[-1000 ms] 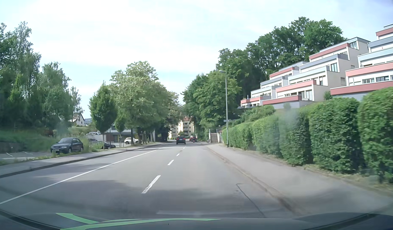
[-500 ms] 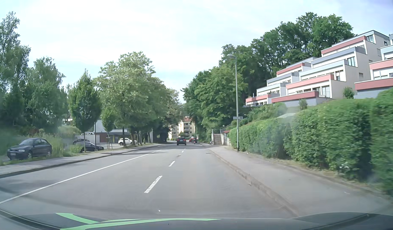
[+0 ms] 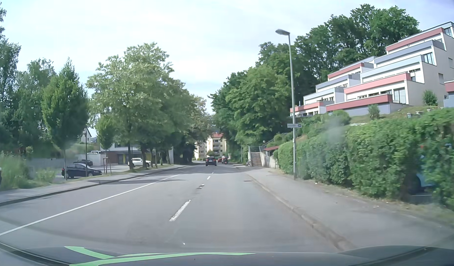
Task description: Follow the waypoints while adhering to traffic rules and regulations
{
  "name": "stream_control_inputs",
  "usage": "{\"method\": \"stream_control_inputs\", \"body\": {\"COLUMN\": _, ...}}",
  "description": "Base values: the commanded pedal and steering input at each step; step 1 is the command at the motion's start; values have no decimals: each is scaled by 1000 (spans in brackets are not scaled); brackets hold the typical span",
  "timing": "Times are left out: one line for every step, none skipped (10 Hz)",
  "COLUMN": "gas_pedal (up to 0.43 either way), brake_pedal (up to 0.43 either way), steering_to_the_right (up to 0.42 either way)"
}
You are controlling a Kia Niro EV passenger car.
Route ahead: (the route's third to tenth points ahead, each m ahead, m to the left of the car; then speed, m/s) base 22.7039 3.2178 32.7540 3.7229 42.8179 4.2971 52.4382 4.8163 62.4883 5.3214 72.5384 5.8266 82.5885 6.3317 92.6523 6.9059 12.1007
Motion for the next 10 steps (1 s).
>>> {"method": "stream_control_inputs", "body": {"gas_pedal": 0, "brake_pedal": 0, "steering_to_the_right": -4}}
{"method": "stream_control_inputs", "body": {"gas_pedal": 0, "brake_pedal": 0, "steering_to_the_right": -3}}
{"method": "stream_control_inputs", "body": {"gas_pedal": 0, "brake_pedal": 0, "steering_to_the_right": -2}}
{"method": "stream_control_inputs", "body": {"gas_pedal": 0, "brake_pedal": 0, "steering_to_the_right": -1}}
{"method": "stream_control_inputs", "body": {"gas_pedal": 0, "brake_pedal": 0, "steering_to_the_right": 0}}
{"method": "stream_control_inputs", "body": {"gas_pedal": 0, "brake_pedal": 0, "steering_to_the_right": 0}}
{"method": "stream_control_inputs", "body": {"gas_pedal": 0, "brake_pedal": 0, "steering_to_the_right": 0}}
{"method": "stream_control_inputs", "body": {"gas_pedal": 0, "brake_pedal": 0, "steering_to_the_right": 0}}
{"method": "stream_control_inputs", "body": {"gas_pedal": 0, "brake_pedal": 0, "steering_to_the_right": 1}}
{"method": "stream_control_inputs", "body": {"gas_pedal": 8, "brake_pedal": 0, "steering_to_the_right": 2}}
